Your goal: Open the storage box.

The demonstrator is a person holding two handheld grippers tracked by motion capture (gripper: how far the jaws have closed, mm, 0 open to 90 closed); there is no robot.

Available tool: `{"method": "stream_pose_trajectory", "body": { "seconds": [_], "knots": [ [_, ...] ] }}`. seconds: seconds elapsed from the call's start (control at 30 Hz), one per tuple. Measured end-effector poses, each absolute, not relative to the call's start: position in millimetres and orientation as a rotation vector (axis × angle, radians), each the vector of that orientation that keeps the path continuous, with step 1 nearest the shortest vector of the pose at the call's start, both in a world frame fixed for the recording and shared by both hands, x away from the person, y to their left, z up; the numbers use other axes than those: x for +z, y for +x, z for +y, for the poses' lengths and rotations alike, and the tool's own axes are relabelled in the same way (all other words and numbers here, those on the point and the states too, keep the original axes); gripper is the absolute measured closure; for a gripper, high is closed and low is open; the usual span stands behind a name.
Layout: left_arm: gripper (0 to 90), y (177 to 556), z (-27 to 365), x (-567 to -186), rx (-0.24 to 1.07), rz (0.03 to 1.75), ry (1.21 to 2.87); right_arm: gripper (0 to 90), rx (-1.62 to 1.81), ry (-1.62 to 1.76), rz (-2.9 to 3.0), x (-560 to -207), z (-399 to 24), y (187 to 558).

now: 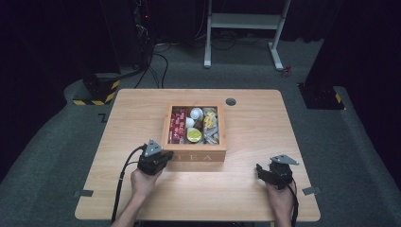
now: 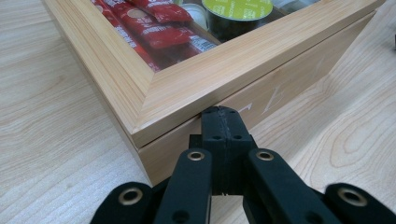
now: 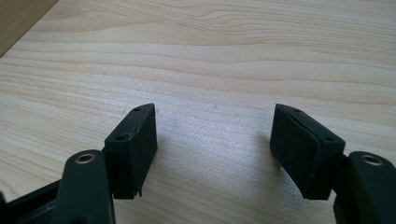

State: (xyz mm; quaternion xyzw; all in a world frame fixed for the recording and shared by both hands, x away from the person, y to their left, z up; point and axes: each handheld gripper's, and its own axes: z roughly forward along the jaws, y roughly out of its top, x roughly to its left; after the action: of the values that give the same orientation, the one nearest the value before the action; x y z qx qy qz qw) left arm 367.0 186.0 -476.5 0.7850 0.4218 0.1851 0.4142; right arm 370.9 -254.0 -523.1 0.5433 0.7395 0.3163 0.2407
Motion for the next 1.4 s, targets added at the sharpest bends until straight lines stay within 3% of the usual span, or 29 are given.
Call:
{"method": "stream_pose_trajectory", "body": {
  "seconds": [1.4],
  "knots": [
    [90.0, 374, 183, -460, 0.471, 1.047, 1.968, 31.7, 0.865, 1.485, 2.025, -523, -254, 371]
  ]
}}
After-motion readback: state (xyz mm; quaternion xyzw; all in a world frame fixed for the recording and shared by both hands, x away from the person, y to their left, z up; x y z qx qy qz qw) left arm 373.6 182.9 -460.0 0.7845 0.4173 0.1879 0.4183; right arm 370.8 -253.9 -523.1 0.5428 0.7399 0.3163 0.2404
